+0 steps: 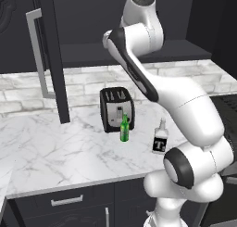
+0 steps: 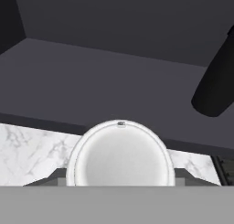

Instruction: Sort all alcoholic drinks to one cabinet, and non-alcoholic drinks to the other.

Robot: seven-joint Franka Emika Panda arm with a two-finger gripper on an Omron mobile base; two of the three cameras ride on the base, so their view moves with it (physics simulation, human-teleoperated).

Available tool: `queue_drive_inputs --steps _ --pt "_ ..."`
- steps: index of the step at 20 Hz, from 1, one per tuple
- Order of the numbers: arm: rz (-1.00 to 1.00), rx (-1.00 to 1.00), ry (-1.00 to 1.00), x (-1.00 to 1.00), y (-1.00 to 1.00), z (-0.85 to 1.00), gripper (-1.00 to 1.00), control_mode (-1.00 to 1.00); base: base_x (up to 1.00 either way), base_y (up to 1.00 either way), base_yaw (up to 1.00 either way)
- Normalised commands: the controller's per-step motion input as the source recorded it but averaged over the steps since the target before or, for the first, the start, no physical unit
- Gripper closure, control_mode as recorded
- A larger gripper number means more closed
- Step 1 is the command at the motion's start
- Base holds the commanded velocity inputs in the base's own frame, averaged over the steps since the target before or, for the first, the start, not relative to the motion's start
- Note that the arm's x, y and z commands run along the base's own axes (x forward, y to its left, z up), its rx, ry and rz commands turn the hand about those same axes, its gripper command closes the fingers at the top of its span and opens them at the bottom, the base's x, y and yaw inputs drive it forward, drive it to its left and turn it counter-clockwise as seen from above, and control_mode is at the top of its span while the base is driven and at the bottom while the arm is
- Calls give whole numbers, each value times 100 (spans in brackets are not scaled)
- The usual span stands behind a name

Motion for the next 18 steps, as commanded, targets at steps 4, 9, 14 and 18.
queue_drive_inputs --steps 4,9,14,18 --pt "-2 0 -3 26 0 0 100 -100 0 0 0" --pt "-2 0 -4 27 0 0 100 -100 0 0 0" --pt "-2 0 -1 25 2 0 100 -100 0 0 0" --pt "-2 0 -1 28 2 0 100 -100 0 0 0"
